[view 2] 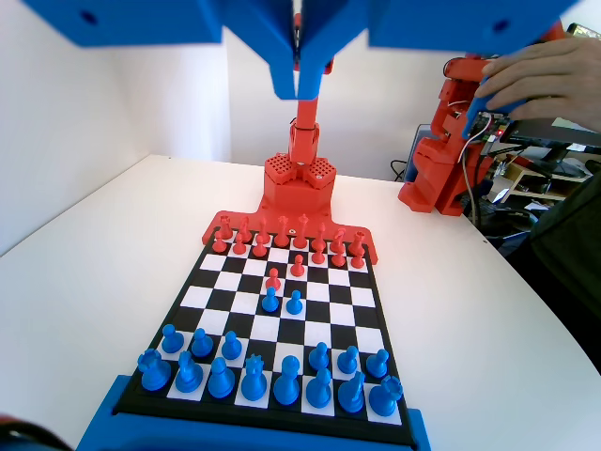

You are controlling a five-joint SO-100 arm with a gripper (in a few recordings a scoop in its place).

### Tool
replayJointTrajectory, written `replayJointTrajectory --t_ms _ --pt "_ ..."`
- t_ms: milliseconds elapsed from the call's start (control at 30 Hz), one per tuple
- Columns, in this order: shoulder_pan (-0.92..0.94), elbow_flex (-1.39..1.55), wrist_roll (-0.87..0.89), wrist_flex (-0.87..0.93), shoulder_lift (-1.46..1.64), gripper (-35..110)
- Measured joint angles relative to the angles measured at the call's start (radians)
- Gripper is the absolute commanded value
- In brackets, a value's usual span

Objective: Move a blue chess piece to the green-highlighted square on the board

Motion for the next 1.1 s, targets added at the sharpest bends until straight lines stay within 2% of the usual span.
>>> replayJointTrajectory --t_ms 833,1100 --pt "-0.029 -0.002 0.049 -0.011 0.0 1" --pt "-0.032 -0.112 0.044 0.018 -0.044 1"
